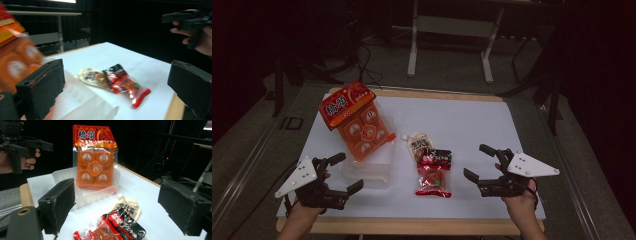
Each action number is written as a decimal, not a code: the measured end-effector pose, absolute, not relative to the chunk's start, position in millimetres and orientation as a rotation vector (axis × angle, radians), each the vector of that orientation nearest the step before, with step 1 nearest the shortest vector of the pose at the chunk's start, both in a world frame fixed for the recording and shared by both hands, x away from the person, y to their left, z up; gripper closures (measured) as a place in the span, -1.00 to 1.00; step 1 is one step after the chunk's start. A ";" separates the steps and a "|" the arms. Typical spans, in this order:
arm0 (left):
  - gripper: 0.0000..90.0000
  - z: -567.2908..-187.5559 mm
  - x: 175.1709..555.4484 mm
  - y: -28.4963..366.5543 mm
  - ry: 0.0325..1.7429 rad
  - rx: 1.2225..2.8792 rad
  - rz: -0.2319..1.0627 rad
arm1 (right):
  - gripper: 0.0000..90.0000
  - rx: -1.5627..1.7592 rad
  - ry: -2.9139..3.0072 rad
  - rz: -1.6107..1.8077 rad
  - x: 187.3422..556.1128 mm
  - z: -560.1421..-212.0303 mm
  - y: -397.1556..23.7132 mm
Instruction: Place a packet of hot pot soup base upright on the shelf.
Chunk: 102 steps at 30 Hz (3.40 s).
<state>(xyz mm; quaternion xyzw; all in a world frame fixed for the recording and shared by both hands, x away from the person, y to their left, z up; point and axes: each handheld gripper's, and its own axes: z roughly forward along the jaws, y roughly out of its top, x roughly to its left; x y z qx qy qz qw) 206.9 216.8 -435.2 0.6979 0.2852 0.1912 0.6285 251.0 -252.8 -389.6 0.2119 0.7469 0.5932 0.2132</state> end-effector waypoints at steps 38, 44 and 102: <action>-0.97 -468.2 214.3 159.4 0.550 1.688 0.378 | -0.72 0.647 2.236 1.567 294.3 -433.7 -244.2; -0.97 -473.6 214.8 157.1 0.549 1.707 0.377 | -0.69 0.634 2.260 1.507 309.4 -447.5 -240.7; -0.97 -484.3 215.2 150.9 0.511 1.783 0.362 | 0.13 0.950 2.613 1.355 396.1 -528.4 -210.4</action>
